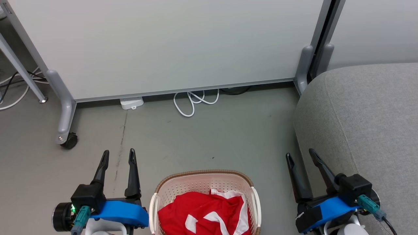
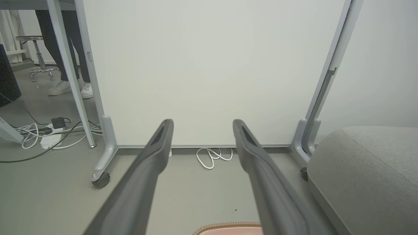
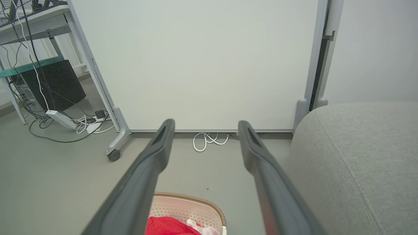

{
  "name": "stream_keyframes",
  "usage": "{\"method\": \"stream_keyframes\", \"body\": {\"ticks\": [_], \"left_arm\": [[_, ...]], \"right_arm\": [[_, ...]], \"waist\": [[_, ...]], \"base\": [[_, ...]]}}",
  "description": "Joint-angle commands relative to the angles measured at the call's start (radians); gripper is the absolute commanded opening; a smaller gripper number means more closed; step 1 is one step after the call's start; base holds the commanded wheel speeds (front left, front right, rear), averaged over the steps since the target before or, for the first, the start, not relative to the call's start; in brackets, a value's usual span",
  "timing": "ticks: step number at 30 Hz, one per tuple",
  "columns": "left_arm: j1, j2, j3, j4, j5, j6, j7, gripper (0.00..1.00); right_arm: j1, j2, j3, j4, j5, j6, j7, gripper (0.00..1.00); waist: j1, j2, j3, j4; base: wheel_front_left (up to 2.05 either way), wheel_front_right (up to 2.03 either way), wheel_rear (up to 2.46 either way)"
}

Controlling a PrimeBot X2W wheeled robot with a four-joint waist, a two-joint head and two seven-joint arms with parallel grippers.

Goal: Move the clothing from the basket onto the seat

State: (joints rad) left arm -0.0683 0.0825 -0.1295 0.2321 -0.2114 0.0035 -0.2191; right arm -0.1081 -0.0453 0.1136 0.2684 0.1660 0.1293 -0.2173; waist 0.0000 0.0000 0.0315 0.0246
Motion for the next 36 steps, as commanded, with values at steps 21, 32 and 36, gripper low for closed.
{"method": "stream_keyframes", "body": {"ticks": [21, 32, 36], "left_arm": [[-0.015, -0.007, -0.009, 0.003, 0.166, -0.017, -0.043, 1.00], [-0.013, -0.013, -0.001, 0.004, 0.185, -0.022, -0.048, 1.00], [-0.012, -0.014, 0.001, 0.006, 0.185, -0.025, -0.048, 1.00]], "right_arm": [[-0.021, -0.007, 0.024, 0.006, -0.166, 0.002, -0.045, 1.00], [-0.022, -0.008, 0.028, 0.012, -0.178, 0.002, -0.050, 1.00], [-0.023, -0.007, 0.029, 0.012, -0.175, 0.002, -0.050, 1.00]], "waist": [[0.0000, 0.0000, 0.004, 0.002], [0.0000, 0.0000, 0.008, 0.003], [0.0000, 0.0000, 0.010, 0.000]], "base": [[0.00, 0.00, 0.00], [0.00, 0.00, 0.00], [0.00, 0.00, 0.00]]}}
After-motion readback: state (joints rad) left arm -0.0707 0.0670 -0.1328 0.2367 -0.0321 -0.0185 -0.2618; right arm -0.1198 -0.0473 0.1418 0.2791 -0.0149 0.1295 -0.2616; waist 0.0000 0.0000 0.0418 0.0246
